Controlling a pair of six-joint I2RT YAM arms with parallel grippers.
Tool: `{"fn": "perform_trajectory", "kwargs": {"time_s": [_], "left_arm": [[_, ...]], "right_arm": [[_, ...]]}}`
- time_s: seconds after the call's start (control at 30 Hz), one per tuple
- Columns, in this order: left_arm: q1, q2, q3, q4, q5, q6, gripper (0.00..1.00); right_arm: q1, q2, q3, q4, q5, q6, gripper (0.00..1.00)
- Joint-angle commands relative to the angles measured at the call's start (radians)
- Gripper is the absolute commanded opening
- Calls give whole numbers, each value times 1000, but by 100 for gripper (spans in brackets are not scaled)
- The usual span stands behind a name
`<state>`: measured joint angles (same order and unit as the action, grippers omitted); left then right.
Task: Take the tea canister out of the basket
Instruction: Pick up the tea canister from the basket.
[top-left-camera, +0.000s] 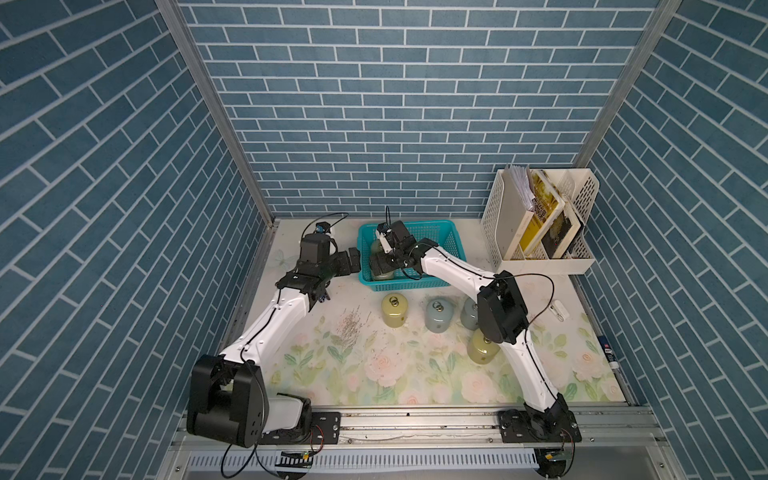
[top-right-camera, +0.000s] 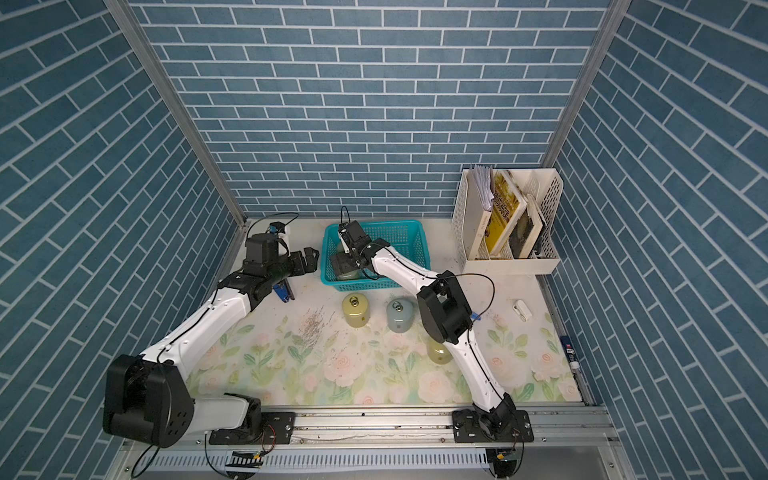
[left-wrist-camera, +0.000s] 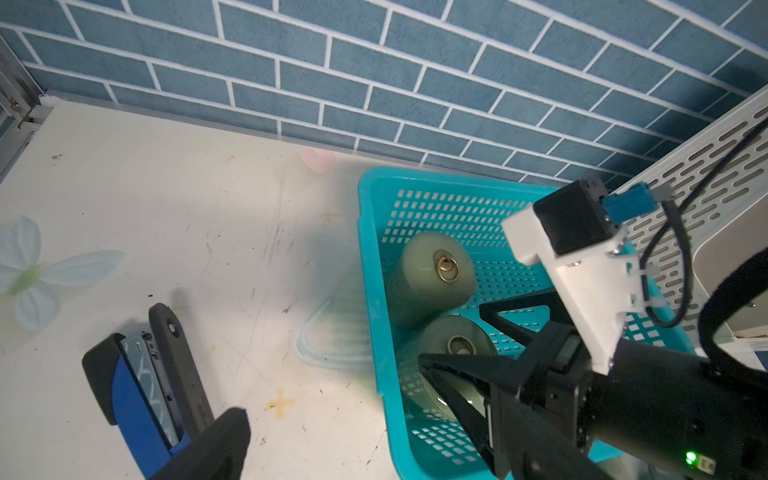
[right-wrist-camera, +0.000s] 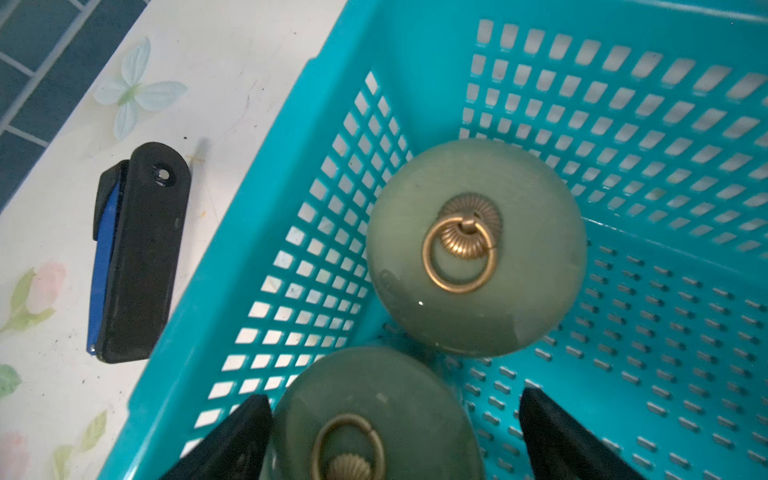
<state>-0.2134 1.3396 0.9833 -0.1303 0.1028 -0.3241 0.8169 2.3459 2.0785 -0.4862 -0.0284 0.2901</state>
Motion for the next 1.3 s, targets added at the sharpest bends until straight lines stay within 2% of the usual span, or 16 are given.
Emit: {"fn": "perform_trajectory", "kwargs": {"time_s": [0.0,0.33,0.47,0.77,0.83,0.97,1.27], "left_arm": [[2,4,-11,20,20,3,100],[0,2,-14,25,31,8,100],[-7,7,-11,19,33,16,100],[-22,23,-11,28,78,38,100],[-36,29,-7,43,115,49,100],[-78,63,31,26,157,81,100],[-127,84,78,81,284,102,100]], "right_arm": [[19,23,23,-45,-6,-19,96],[26,75,100,-130,52,-25,96],[15,85,106,-140,64,-11,93],[-2,-2,26,-64,98,-6,60],[-10,-17,19,-56,106,-9,50],[-39,-51,9,-55,121,-11,1],[-103,-224,-74,-22,186,-41,0]]}}
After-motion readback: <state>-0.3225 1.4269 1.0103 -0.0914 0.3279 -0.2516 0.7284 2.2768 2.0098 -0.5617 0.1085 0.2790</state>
